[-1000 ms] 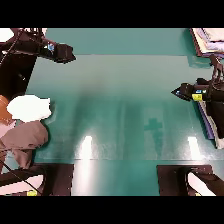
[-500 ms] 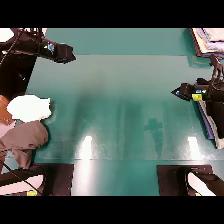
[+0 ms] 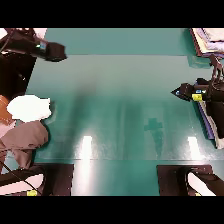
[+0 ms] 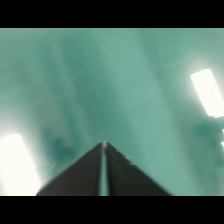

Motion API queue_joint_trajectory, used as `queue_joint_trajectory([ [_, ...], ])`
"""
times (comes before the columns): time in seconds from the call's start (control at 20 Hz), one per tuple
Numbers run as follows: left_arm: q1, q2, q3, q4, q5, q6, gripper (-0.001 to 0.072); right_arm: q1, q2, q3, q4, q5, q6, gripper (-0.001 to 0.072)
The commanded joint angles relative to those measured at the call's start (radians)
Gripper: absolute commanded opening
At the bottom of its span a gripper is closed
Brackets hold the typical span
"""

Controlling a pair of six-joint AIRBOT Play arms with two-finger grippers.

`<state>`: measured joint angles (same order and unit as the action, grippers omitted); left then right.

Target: Fold the shirts.

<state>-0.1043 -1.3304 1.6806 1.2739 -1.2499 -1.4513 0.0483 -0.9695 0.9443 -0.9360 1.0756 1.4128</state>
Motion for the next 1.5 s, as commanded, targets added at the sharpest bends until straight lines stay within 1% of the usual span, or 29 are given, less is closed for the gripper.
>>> queue_joint_trajectory([
  [0.0,0.104,0.006,-0.026,0.258,-0.185,-0.039,0.0568,0.0,-0.001,0.0,0.0,0.0,0.0,0.0018],
  [0.05,0.142,0.006,-0.06,0.302,-0.211,-0.053,0.0583,0.0,-0.001,0.0,0.0,-0.001,0.0,0.0018],
  [0.2,0.256,0.006,-0.236,0.315,-0.207,-0.052,0.0585,0.0,-0.001,0.0,0.0,-0.011,0.0,0.0018],
  [0.25,0.281,0.006,-0.304,0.316,-0.184,-0.052,0.0585,0.0,-0.001,-0.001,0.0,-0.011,0.0,0.0018],
  [0.4,0.335,0.006,-0.495,0.317,-0.04,-0.065,0.0584,0.0,-0.001,0.0,0.0,-0.033,0.0,0.0018],
  [0.5,0.34,0.006,-0.563,0.317,0.021,-0.069,0.0582,0.0,-0.001,-0.001,0.0,-0.042,0.0,0.0018],
  [0.55,0.34,0.006,-0.575,0.316,0.031,-0.071,0.052,0.0,-0.001,-0.001,0.0,-0.047,0.0,0.0018],
  [0.6,0.34,0.006,-0.576,0.317,0.031,-0.07,0.0341,0.0,-0.001,0.0,0.0,-0.051,0.0,0.0018],
  [0.7,0.34,0.006,-0.575,0.317,0.03,-0.068,0.006,0.0,-0.001,0.0,0.001,-0.056,0.0,0.0018],
  [0.75,0.34,0.008,-0.574,0.317,0.028,-0.068,0.0023,0.0,-0.001,0.0,0.001,-0.056,0.0,0.0018],
  [0.85,0.34,0.04,-0.566,0.316,0.035,-0.068,0.0022,0.0,-0.001,0.01,0.002,-0.05,0.0,0.0019],
  [1.0,0.337,0.161,-0.449,0.29,0.011,-0.067,0.0022,0.0,-0.001,0.104,0.002,-0.037,0.0,0.0018],
  [1.1,0.337,0.248,-0.331,0.208,-0.031,-0.056,0.0022,0.0,-0.001,0.192,0.002,-0.034,0.0,0.0018],
  [1.2,0.337,0.322,-0.228,0.079,-0.047,-0.036,0.0021,0.0,-0.001,0.272,0.001,-0.034,0.0,0.0018],
  [1.3,0.336,0.355,-0.148,-0.039,-0.06,-0.035,0.0021,0.0,-0.001,0.342,0.0,-0.034,0.0,0.0018],
  [1.35,0.315,0.356,-0.114,-0.077,-0.071,-0.035,0.0021,0.0,-0.001,0.372,0.0,-0.033,0.0,0.0018],
  [1.45,0.192,0.356,-0.08,-0.067,-0.065,-0.036,0.002,0.0,-0.001,0.419,-0.001,-0.029,0.0,0.0018],
])
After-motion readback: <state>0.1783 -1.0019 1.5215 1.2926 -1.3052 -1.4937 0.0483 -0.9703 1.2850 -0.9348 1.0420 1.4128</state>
